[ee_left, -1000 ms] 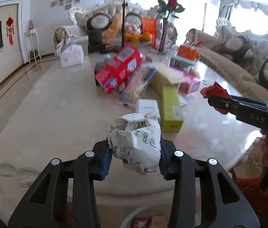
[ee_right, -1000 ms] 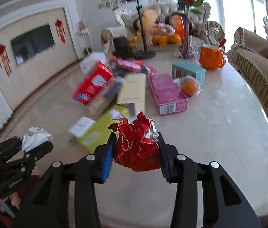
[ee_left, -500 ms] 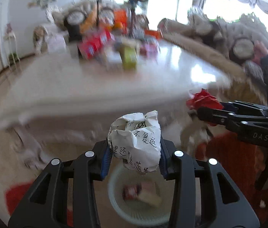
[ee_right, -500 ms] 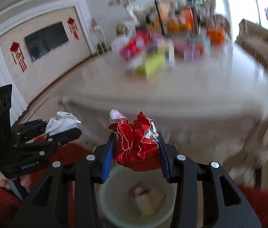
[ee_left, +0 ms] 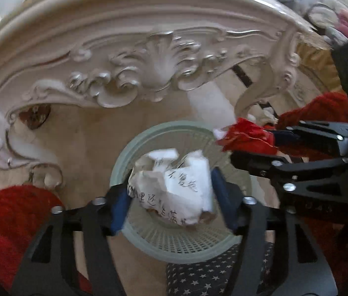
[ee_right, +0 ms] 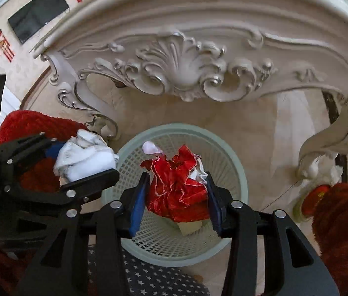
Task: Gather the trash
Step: 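Carry both items to the wastebasket and open both tools to drop them, then grasp the red barcode box with the left tool while the right tool grasps the cream KIMTRUE box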
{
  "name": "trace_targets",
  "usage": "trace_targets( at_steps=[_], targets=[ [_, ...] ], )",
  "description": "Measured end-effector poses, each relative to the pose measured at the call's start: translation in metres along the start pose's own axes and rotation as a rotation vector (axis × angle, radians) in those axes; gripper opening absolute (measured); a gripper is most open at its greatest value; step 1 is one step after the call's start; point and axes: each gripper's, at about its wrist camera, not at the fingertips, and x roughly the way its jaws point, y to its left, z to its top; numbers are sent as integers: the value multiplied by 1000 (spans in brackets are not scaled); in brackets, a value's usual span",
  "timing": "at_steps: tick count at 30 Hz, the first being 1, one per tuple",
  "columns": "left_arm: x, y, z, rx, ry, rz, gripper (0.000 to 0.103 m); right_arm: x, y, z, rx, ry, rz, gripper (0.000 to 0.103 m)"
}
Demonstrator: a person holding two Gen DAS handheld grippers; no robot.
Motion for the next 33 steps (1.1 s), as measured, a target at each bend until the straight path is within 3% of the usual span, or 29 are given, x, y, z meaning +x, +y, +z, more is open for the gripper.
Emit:
trace_targets(
  at_steps=[2, 4, 21, 28, 33],
  targets=[
    [5, 8, -2, -35, 26, 1, 71, 3, -8, -2, 38, 6, -36, 66],
    [8, 15, -5, -61, 42, 12, 73, 3, -16, -5, 67, 0, -39, 72],
    [7, 15, -10, -66, 42, 19, 73, 7, -13, -10, 57, -5, -60, 72],
    [-10, 20, -8, -85, -33, 5, 73, -18, -9, -8, 43, -109, -54, 72],
    [-55, 28, 5, -109, -198, -55, 73, -63, -14, 8, 81, -245, -35, 72]
  ],
)
